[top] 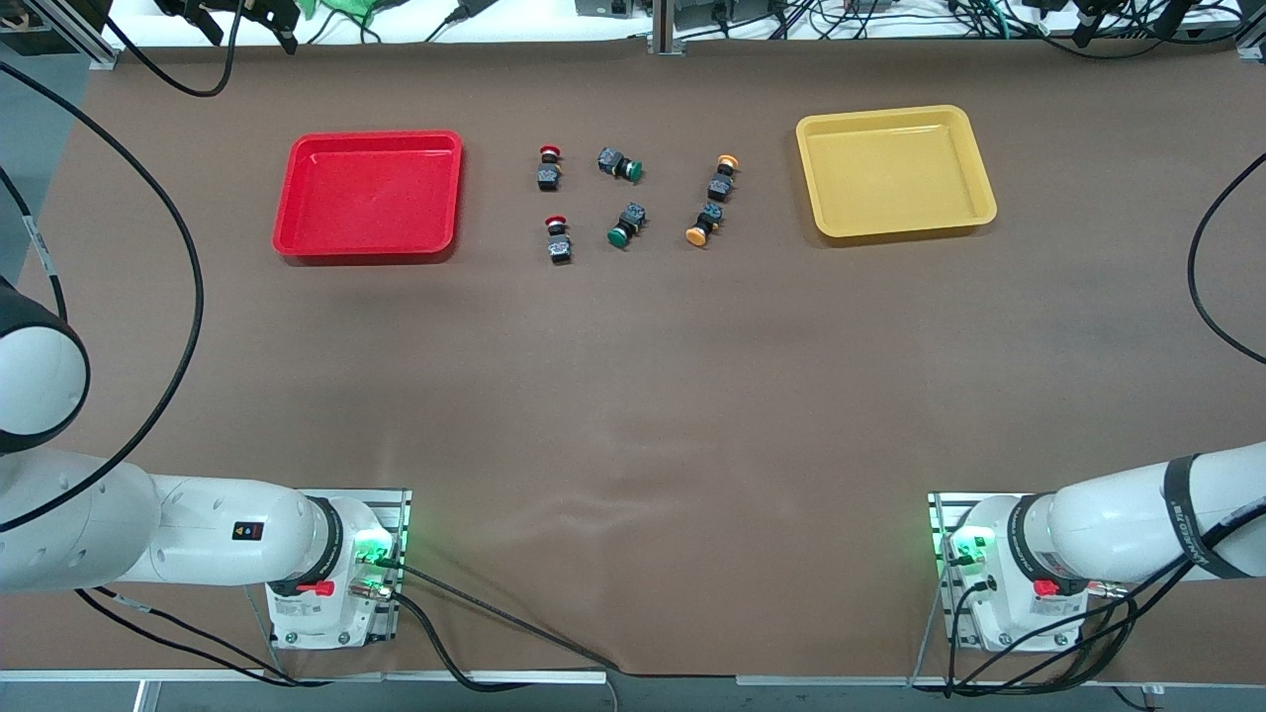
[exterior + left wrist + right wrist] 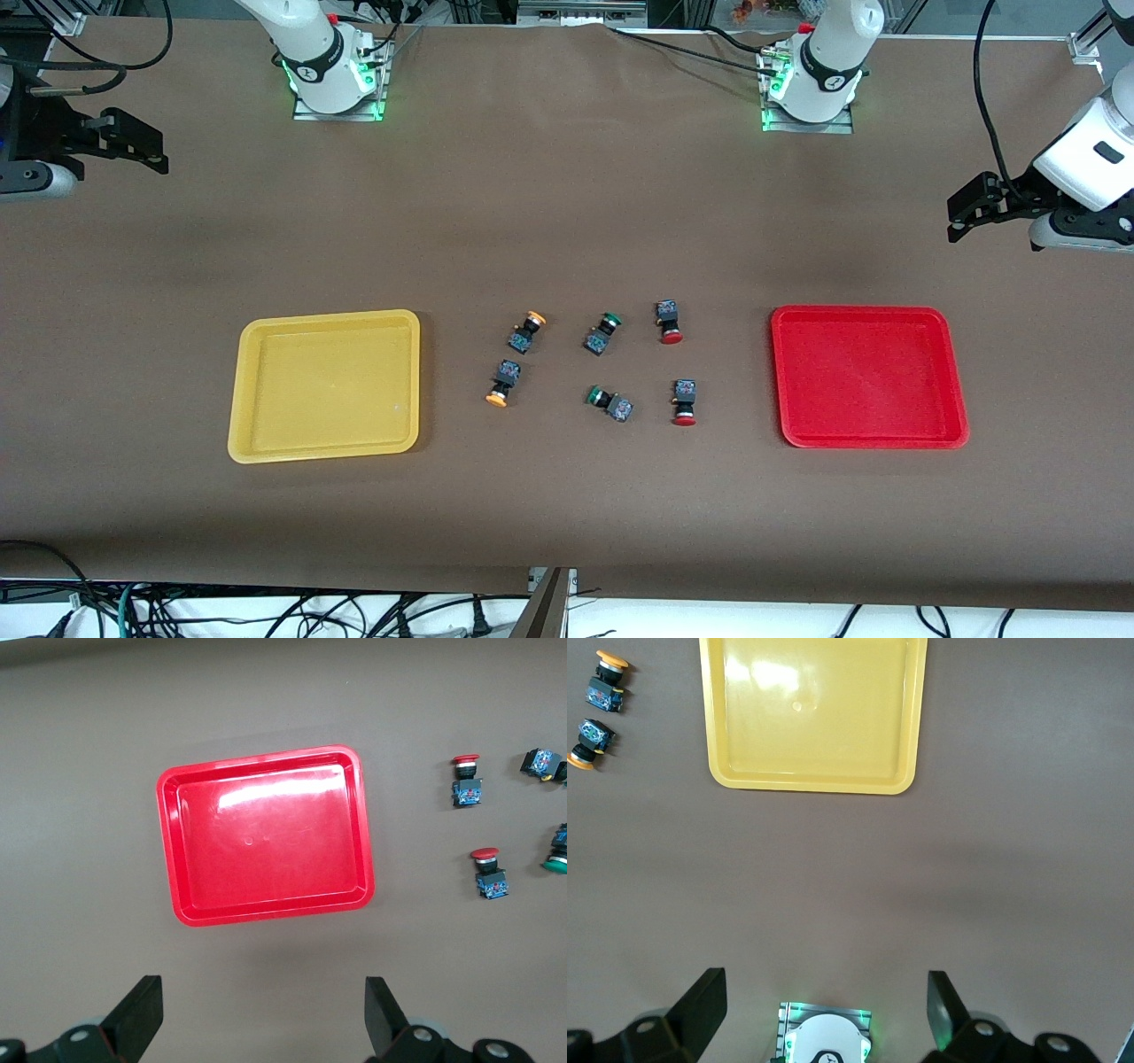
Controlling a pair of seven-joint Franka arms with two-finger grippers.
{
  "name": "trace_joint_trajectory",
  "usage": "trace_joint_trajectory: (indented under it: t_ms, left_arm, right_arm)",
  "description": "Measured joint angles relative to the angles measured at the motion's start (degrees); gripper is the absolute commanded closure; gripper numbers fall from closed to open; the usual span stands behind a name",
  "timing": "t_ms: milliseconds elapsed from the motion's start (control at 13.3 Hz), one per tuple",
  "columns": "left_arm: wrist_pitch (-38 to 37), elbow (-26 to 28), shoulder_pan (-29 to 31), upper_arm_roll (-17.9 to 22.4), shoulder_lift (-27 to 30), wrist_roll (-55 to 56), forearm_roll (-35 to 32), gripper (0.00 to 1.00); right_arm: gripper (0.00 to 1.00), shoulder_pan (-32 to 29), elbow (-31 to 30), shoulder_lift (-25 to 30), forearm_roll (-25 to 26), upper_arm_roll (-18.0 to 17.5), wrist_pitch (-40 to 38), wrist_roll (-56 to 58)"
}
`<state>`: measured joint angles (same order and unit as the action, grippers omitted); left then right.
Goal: Place red and yellow buttons in trays
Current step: 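Move both grippers toward the buttons between the trays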
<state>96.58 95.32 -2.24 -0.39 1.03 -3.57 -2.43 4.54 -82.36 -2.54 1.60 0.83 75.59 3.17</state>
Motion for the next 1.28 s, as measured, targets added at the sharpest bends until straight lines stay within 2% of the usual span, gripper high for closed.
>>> trace_joint_trajectory:
  t_ms: [753,1055,1281]
  left_arm:
    - [0.18,-0.04,-0.06,-0.29,-0.02,-0.08,0.17,0.00]
    - [0.19,-0.02,-0.08,-0.40,-0.28,-0.08,0.18,0.00]
    - [0.19,-0.03,-0.09,-0.41,-0.38,-0.08,0.18,0.00]
  right_arm:
    - [0.00,0.00,-0.01,-0.54,-0.03,-0.01,0.38,0.00]
    - [0.00,0.03,-0.19,-8.15,-0.04,-0.08,2.52,0.13]
    - [0.00,2.14,-0.30,-14.98,-0.34,-0.75,10.27,-1.54]
